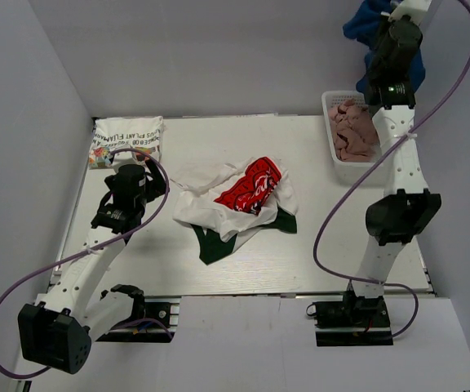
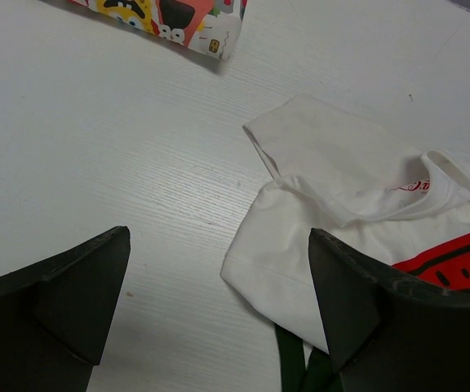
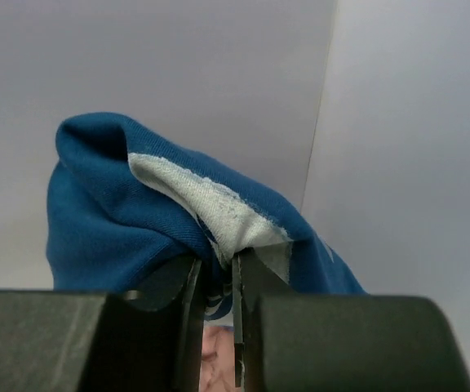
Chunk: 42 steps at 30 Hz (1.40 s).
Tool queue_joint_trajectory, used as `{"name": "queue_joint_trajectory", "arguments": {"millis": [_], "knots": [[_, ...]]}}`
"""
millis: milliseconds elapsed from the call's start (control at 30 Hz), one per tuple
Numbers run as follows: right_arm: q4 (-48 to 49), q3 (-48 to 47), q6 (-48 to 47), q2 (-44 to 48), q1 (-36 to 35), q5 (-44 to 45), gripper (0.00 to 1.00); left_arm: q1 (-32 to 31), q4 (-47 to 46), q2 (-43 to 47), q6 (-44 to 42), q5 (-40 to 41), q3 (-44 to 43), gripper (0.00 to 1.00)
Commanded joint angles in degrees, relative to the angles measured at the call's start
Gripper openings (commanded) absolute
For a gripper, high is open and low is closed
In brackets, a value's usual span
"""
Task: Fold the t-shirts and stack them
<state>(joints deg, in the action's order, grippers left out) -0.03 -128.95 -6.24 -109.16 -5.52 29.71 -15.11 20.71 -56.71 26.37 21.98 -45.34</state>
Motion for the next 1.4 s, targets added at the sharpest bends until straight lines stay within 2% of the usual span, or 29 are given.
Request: {"name": "queue_joint_trajectory", "arguments": {"millis": [0,67,100,200,233,267,367,500,533,567,667,733,767,800,833,867,1000,1067,1133,1167,1300,1333,1367], "knots": [[0.1,6.9,5.8,-3.5,4.9,-12.9,0.0,0.3,0.1,0.5,-0.6,1.7,0.1,1.0],[0.7,10.1,9.9,-5.2,7.0,-15.5,0.0,0.3,0.1,0.0,-0.6,1.8,0.1,1.0],[0.2,12.2,11.0,-7.2,8.7,-20.6,0.0,0.3,-0.4,0.0,-0.6,1.8,0.1,1.0],[-7.6,11.4,13.4,-13.6,10.5,-23.7,0.0,0.3,-0.4,-0.6,-0.6,1.8,-0.4,1.0],[-9.4,10.8,14.1,-14.2,11.1,-22.8,0.27,0.3,-0.4,-0.6,-0.6,1.8,-1.0,1.0],[-12.6,8.9,15.0,-15.0,11.1,-21.7,0.9,0.3,0.3,-0.6,-0.6,1.8,-1.0,1.0],[-18.1,7.0,13.0,-14.6,11.0,-21.9,0.9,0.3,0.8,-1.1,-0.6,1.1,-1.5,1.0],[-16.9,14.1,9.3,-3.4,7.6,-21.9,0.9,0.3,1.4,-1.1,-0.6,0.4,-1.5,1.0],[-16.8,19.0,8.1,2.2,5.9,-21.3,0.9,0.3,1.4,-0.5,-0.1,0.4,-1.5,1.0],[-16.6,20.7,7.3,3.9,5.9,-21.7,0.9,0.3,1.4,-0.5,-0.1,-0.2,-1.5,1.0],[-14.4,33.0,3.7,11.9,-3.9,-22.4,0.9,0.3,0.9,0.7,-0.1,-1.2,-1.0,1.0],[-13.4,37.9,4.0,15.3,-7.3,-22.4,0.9,0.3,0.9,1.3,-0.1,-1.2,-1.0,1.0],[-13.4,40.6,4.0,16.5,-12.4,-23.1,0.9,0.3,0.9,1.3,-0.1,-1.2,-1.0,1.0],[-13.2,41.8,4.7,17.5,-14.2,-22.7,0.9,0.3,0.9,1.9,-0.1,-1.2,-1.0,1.0],[-12.9,42.8,5.6,17.7,-15.9,-22.7,0.9,0.3,0.9,2.0,-0.1,-1.2,-1.0,1.0],[-13.0,45.2,5.8,17.7,-21.2,-22.5,0.9,0.3,0.9,2.0,-0.1,-1.2,-1.0,1.0],[-14.5,48.9,11.9,15.5,-29.9,-19.4,0.9,0.3,1.6,2.0,-0.1,-1.2,-1.0,1.0],[-14.5,52.7,13.6,15.0,-31.8,-17.2,0.9,0.3,1.6,2.0,-0.1,-1.2,-1.0,1.0],[-15.2,54.7,16.1,13.5,-35.2,-10.7,0.9,0.3,2.1,2.0,0.4,-0.6,-1.5,1.0],[-18.7,54.9,19.5,9.1,-36.7,-7.9,0.9,0.3,2.1,2.0,0.4,-0.6,-1.5,1.0],[-20.0,54.1,20.0,3.5,-38.9,-5.0,0.9,0.3,2.1,2.0,0.4,-0.6,-1.5,1.0],[-19.8,53.5,19.8,1.9,-39.0,-4.6,0.87,0.3,2.1,2.0,0.4,-0.6,-1.5,1.0],[-20.0,51.7,19.9,1.2,-39.2,-3.8,0.72,0.3,2.1,2.0,0.4,-0.6,-1.5,1.0]]}}
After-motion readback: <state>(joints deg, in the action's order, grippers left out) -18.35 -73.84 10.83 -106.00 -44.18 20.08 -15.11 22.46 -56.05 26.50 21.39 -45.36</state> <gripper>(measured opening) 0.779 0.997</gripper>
